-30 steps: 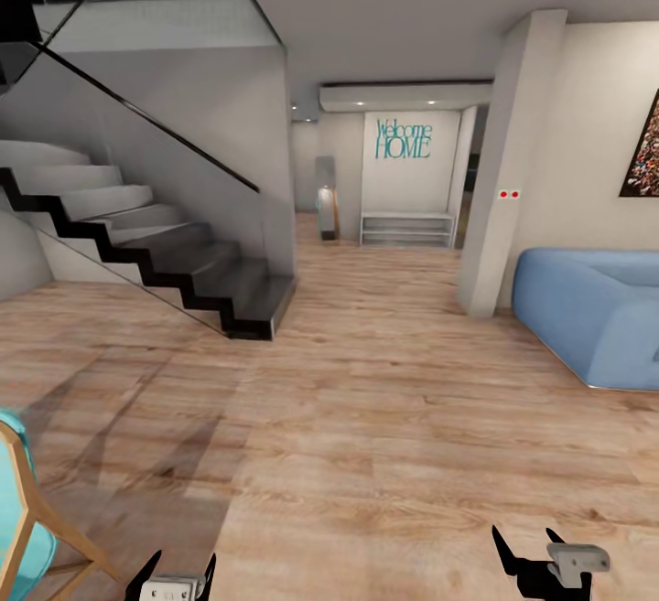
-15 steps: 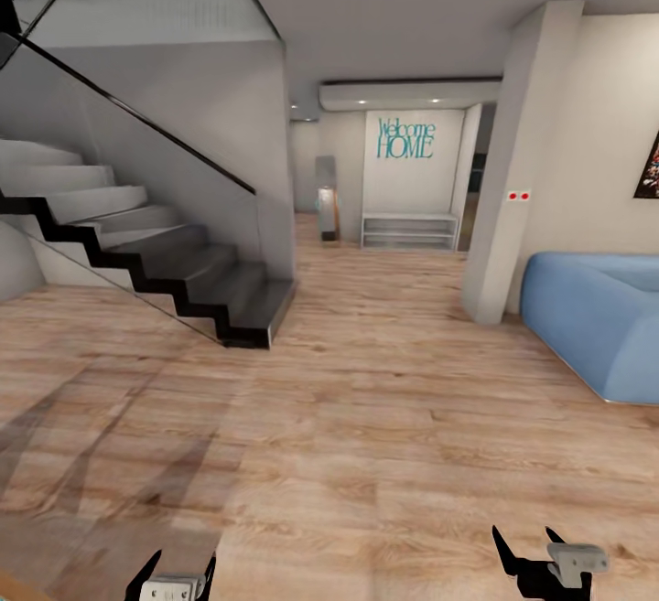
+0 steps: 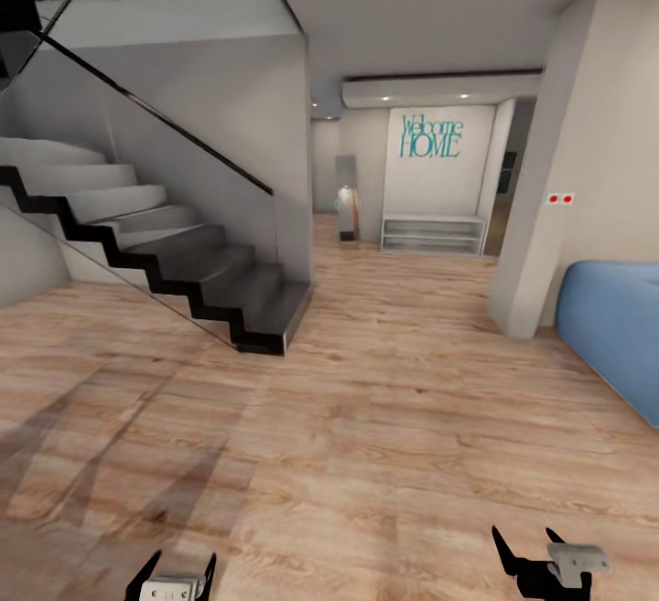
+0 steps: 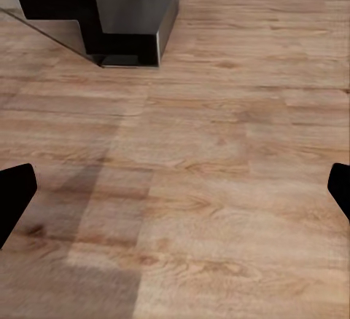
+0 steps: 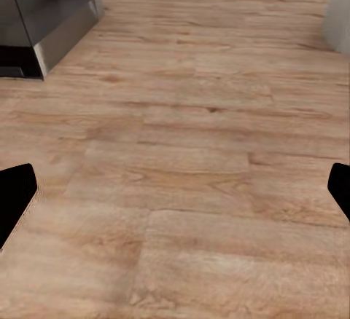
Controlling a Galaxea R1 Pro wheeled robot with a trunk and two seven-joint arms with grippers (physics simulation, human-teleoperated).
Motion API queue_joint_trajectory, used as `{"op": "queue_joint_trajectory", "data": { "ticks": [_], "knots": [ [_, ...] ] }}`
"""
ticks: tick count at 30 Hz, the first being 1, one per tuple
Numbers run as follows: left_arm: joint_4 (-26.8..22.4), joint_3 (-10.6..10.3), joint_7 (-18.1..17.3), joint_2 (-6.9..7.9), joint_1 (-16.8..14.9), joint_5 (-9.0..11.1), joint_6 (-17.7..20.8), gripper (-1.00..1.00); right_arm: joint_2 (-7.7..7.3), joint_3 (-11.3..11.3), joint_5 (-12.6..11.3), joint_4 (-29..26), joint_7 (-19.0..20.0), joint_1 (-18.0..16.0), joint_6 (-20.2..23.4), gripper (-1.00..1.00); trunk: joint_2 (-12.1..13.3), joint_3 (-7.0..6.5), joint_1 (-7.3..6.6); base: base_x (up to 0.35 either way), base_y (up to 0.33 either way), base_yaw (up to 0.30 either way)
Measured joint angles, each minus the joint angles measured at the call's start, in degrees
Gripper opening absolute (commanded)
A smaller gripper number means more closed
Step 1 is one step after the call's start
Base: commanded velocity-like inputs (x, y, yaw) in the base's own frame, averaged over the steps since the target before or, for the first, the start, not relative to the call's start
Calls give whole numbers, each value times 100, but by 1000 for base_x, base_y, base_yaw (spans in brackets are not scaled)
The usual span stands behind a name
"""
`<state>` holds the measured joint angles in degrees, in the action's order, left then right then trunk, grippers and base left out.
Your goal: Put the three can of soda from the living room inside the tash can in the kitchen.
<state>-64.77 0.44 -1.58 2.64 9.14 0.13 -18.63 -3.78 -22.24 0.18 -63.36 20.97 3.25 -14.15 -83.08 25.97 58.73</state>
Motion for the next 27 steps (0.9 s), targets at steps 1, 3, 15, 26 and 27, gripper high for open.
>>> {"op": "queue_joint_trajectory", "data": {
  "ticks": [1,3,15,26,27],
  "knots": [
    [0,0,0,0,0,2,0,100,0,0,0,0,0,0,0,100,0,2,0,321,0,208],
    [0,0,0,0,0,3,0,100,0,0,0,-1,-2,0,0,100,0,6,0,321,0,214],
    [0,0,0,0,0,4,0,100,0,8,0,2,-5,0,-1,100,0,29,0,321,0,228],
    [0,0,0,0,0,4,0,100,0,9,0,1,1,0,0,100,0,49,0,320,0,233],
    [0,0,0,0,0,4,0,100,0,9,0,1,1,0,0,100,0,50,0,321,0,241]
  ]
}}
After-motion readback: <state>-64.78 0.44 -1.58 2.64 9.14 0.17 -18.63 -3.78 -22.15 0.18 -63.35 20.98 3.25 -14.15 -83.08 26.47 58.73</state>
